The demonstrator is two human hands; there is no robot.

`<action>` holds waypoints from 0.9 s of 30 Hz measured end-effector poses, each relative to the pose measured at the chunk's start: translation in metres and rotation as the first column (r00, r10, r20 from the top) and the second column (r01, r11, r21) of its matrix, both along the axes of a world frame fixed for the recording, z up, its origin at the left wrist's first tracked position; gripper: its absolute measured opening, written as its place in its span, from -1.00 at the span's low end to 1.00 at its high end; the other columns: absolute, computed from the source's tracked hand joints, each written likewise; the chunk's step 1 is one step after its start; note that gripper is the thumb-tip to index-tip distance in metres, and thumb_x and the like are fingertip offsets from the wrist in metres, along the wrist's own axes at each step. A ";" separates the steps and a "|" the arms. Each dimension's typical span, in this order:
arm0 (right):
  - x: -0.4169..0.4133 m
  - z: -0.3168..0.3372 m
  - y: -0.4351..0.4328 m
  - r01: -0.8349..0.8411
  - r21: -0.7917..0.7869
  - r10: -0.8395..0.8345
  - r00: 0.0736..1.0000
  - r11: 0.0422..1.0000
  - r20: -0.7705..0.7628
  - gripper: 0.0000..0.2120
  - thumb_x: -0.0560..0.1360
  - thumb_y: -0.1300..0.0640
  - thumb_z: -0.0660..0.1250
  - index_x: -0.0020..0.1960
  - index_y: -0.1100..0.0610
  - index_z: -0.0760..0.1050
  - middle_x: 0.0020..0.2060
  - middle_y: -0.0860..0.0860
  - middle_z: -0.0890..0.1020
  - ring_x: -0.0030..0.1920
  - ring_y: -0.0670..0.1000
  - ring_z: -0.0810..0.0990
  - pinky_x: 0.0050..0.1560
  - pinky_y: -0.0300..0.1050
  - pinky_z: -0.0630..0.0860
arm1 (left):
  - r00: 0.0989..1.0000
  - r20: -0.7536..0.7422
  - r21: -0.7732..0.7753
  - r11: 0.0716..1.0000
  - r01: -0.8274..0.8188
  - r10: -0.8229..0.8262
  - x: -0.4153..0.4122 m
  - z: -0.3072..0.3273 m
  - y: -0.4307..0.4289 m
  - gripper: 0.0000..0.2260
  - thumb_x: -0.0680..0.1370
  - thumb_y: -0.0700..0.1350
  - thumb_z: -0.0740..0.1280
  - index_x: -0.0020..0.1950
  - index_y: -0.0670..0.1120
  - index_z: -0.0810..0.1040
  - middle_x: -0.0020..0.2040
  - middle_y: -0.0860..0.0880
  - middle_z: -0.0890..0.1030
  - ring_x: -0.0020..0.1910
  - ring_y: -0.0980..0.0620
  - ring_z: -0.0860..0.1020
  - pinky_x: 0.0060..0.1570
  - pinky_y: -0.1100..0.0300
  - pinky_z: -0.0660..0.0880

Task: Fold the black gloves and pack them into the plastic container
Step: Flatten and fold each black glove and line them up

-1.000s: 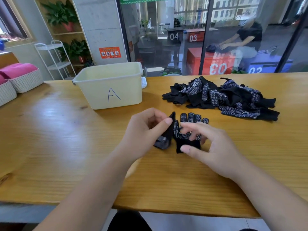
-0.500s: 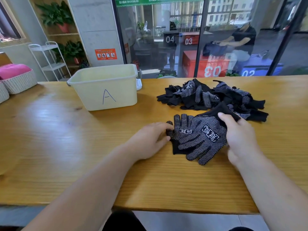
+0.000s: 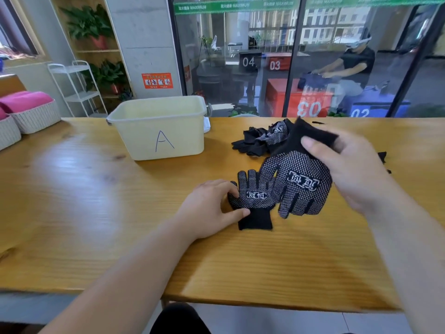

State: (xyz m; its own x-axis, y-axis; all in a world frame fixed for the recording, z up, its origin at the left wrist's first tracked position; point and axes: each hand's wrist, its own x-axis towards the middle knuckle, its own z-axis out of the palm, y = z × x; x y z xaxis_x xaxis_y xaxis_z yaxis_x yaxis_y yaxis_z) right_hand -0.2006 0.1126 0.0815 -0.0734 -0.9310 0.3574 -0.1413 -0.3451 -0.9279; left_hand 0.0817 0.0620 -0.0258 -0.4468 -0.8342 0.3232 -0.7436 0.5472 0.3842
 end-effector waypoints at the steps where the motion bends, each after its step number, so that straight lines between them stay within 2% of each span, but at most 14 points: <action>1: 0.002 0.010 -0.006 -0.007 -0.010 0.006 0.997 1.000 -0.071 -0.84 0.64 0.16 0.43 0.18 0.00 0.70 0.02 0.01 0.78 0.04 0.01 0.76 0.04 -0.09 0.64 | 1.000 0.009 0.006 1.000 0.005 -0.005 -0.002 0.000 0.000 -0.55 0.47 0.46 0.38 0.16 0.17 0.54 0.18 0.23 0.59 0.23 0.13 0.54 0.32 -0.01 0.48; 4: 0.009 0.028 -0.034 -0.001 0.005 0.003 0.940 1.000 -0.342 -0.86 0.61 0.16 0.47 0.13 -0.04 0.70 -0.06 -0.08 0.78 -0.05 -0.06 0.76 0.01 -0.05 0.66 | 1.000 -0.003 0.029 1.000 0.002 -0.002 -0.001 -0.001 -0.002 -0.50 0.43 0.49 0.40 0.13 0.17 0.45 0.22 0.19 0.51 0.25 0.09 0.47 0.32 0.01 0.45; 6: 0.012 0.033 -0.054 0.028 -0.059 -0.052 0.883 0.998 -0.467 -0.89 0.62 0.12 0.48 0.09 -0.07 0.70 -0.07 -0.14 0.77 -0.06 -0.07 0.74 0.07 0.08 0.68 | 1.000 -0.019 0.022 1.000 -0.014 0.014 0.003 -0.003 -0.004 -0.48 0.43 0.51 0.39 0.09 0.14 0.42 0.18 0.18 0.48 0.24 0.08 0.43 0.30 0.02 0.44; 8: 0.012 0.035 -0.067 0.054 -0.163 -0.125 0.876 0.985 -0.465 -0.88 0.62 0.10 0.48 0.11 -0.09 0.69 -0.03 -0.17 0.76 -0.03 -0.09 0.72 0.15 0.15 0.67 | 0.998 -0.051 0.029 0.999 -0.024 0.025 0.009 -0.004 -0.005 -0.48 0.42 0.50 0.40 0.08 0.13 0.43 0.14 0.17 0.48 0.22 0.08 0.42 0.30 0.02 0.44; 10: 0.015 0.031 -0.066 0.015 -0.253 -0.132 0.883 0.967 -0.450 -0.85 0.61 0.12 0.48 0.13 -0.10 0.69 0.00 -0.19 0.74 0.02 -0.13 0.70 0.20 0.05 0.63 | 0.996 -0.079 0.057 0.998 -0.025 0.030 0.014 -0.006 -0.008 -0.47 0.41 0.50 0.43 0.10 0.14 0.42 0.13 0.18 0.48 0.22 0.07 0.42 0.29 0.04 0.44; 12: 0.021 0.014 -0.055 -0.058 -0.277 -0.098 0.851 0.959 -0.517 -0.82 0.60 0.17 0.50 0.12 -0.09 0.70 -0.01 -0.22 0.73 0.02 -0.16 0.69 0.17 -0.09 0.59 | 0.995 -0.092 0.086 0.996 -0.024 0.032 0.018 -0.006 -0.010 -0.45 0.39 0.50 0.46 0.12 0.15 0.41 0.13 0.19 0.48 0.22 0.06 0.41 0.29 0.04 0.44; 14: 0.025 -0.021 -0.045 -0.133 -0.245 -0.068 0.741 0.960 -0.668 -0.80 0.57 0.17 0.52 0.12 -0.09 0.70 0.00 -0.25 0.72 0.04 -0.19 0.67 0.18 -0.11 0.57 | 0.995 -0.092 0.111 0.993 -0.026 0.037 0.018 -0.006 -0.011 -0.43 0.37 0.46 0.50 0.14 0.15 0.40 0.14 0.20 0.47 0.22 0.06 0.40 0.30 0.04 0.44; 16: 0.028 -0.062 -0.034 -0.182 -0.140 -0.010 0.574 0.973 -0.819 -0.82 0.57 0.10 0.50 0.14 -0.12 0.69 0.08 -0.26 0.69 0.10 -0.17 0.65 0.20 -0.03 0.57 | 0.996 -0.082 0.136 0.990 -0.036 0.047 0.017 -0.004 -0.009 -0.41 0.37 0.40 0.55 0.19 0.15 0.39 0.15 0.26 0.43 0.23 0.10 0.37 0.31 0.09 0.42; 18: 0.029 -0.091 -0.023 -0.170 -0.099 0.000 0.502 0.981 -0.865 -0.82 0.60 0.06 0.46 0.17 -0.13 0.67 0.20 -0.28 0.63 0.21 -0.15 0.60 0.21 -0.05 0.56 | 0.996 -0.075 0.163 0.986 -0.044 0.057 0.016 -0.002 -0.008 -0.35 0.38 0.36 0.57 0.30 0.14 0.39 0.20 0.28 0.41 0.31 0.13 0.36 0.35 0.13 0.40; 20: 0.030 -0.098 -0.015 -0.148 -0.188 -0.091 0.499 0.971 -0.862 -0.83 0.60 0.03 0.45 0.18 -0.11 0.67 0.21 -0.27 0.60 0.26 -0.14 0.53 0.15 -0.14 0.53 | 0.995 -0.076 0.168 0.985 -0.043 0.057 0.016 -0.001 -0.008 -0.25 0.38 0.37 0.56 0.43 0.13 0.36 0.30 0.24 0.43 0.39 0.17 0.33 0.43 0.11 0.38; 23: 0.034 -0.091 -0.013 -0.136 -0.322 -0.228 0.460 0.937 -0.858 -0.87 0.59 0.02 0.45 0.13 -0.08 0.69 0.04 -0.23 0.59 0.11 -0.09 0.52 -0.09 -0.21 0.44 | 0.995 -0.083 0.187 0.982 -0.038 0.055 0.016 0.001 -0.006 -0.13 0.39 0.37 0.56 0.58 0.14 0.27 0.38 0.23 0.43 0.44 0.19 0.30 0.49 0.08 0.34; 24: 0.036 -0.091 -0.014 -0.106 -0.318 -0.231 0.482 0.942 -0.845 -0.87 0.59 0.03 0.44 0.13 -0.07 0.70 0.00 -0.21 0.59 0.06 -0.08 0.53 -0.10 -0.17 0.47 | 0.996 -0.080 0.194 0.980 -0.034 0.050 0.015 0.001 -0.005 -0.09 0.39 0.37 0.56 0.61 0.14 0.23 0.38 0.23 0.42 0.45 0.19 0.29 0.51 0.08 0.33; 27: 0.039 -0.094 -0.021 0.056 -0.322 -0.277 0.660 0.945 -0.699 -0.87 0.59 0.11 0.47 0.12 -0.01 0.72 -0.04 -0.17 0.65 0.00 -0.08 0.61 0.03 -0.07 0.56 | 0.996 -0.086 0.209 0.978 -0.009 0.027 0.013 0.005 -0.001 -0.03 0.40 0.37 0.55 0.67 0.15 0.16 0.43 0.25 0.40 0.48 0.19 0.26 0.54 0.05 0.30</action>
State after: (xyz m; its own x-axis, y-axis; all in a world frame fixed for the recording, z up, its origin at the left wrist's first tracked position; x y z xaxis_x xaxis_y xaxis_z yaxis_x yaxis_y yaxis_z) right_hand -0.1618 0.0918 -0.0120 0.1672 -0.7976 0.5795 -0.8081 -0.4476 -0.3829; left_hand 0.0951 0.0607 -0.0210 -0.4089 -0.8948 0.1790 -0.7110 0.4354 0.5522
